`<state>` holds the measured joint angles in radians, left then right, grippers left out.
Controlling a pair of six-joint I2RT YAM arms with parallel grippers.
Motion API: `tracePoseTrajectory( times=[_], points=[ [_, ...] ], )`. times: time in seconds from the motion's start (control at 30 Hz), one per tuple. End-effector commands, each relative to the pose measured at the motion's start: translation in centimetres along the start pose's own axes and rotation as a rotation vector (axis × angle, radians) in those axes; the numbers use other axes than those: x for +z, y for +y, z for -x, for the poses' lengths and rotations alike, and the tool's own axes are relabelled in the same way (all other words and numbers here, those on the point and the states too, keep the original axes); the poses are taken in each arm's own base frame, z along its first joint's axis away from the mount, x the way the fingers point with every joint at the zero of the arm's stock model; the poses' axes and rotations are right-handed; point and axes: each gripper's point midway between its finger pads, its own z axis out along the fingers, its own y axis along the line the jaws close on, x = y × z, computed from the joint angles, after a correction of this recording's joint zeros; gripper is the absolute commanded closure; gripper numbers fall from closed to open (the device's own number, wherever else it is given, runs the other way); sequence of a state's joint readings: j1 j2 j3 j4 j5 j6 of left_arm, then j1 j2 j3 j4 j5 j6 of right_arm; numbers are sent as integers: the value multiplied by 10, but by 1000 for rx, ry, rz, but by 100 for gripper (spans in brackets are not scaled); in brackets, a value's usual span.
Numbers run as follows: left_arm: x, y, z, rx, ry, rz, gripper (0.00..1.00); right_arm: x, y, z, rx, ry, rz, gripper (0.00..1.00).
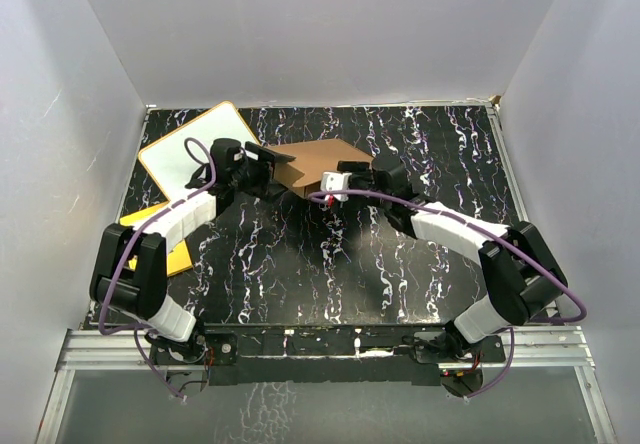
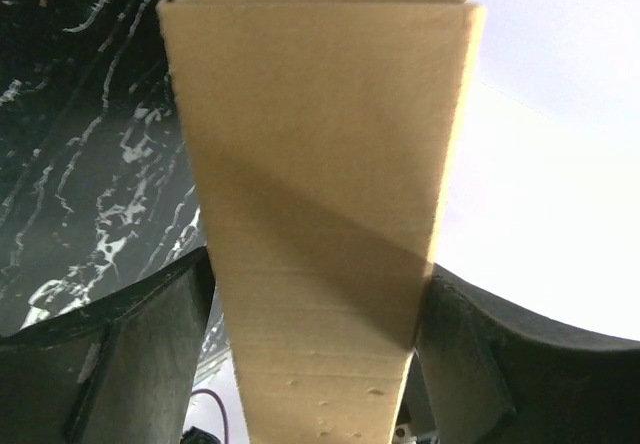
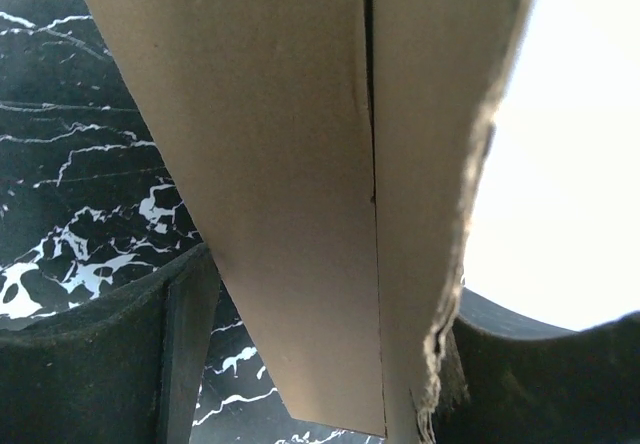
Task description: Fold the paper box
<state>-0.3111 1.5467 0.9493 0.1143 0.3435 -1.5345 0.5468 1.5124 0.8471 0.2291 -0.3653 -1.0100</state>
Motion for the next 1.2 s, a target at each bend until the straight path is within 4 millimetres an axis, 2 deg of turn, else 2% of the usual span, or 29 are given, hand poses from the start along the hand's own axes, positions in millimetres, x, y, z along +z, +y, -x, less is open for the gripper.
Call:
tracePoseTrajectory(
  times=[0.0,0.2,0.43,0.67,0.83,0.97,1.07,1.17],
  points=[
    [-22,-40,-7,24,24,-131,21,-7,-35,20,145,-79,-54,54],
    [-42,-55,-1,75,-40,-173,3,-14,-54,27,275,-115,-47,55],
    [-83,-80,7,168,-150,-273,3,-25,-77,37,401,-179,-32,56],
    [-111,-96,10,321,-217,-326,3,-37,-91,43,544,-252,10,57],
    [-129,-101,5,529,-266,-399,3,-54,-113,42,770,-301,29,58],
    [-137,-92,-6,602,-254,-472,3,-67,-126,28,1033,-344,101,58],
    [-137,-85,-12,627,-226,-489,3,-73,-125,13,1258,-376,193,59],
    [-137,-78,-15,662,-210,-476,3,-77,-112,3,1471,-389,314,59]
  ],
)
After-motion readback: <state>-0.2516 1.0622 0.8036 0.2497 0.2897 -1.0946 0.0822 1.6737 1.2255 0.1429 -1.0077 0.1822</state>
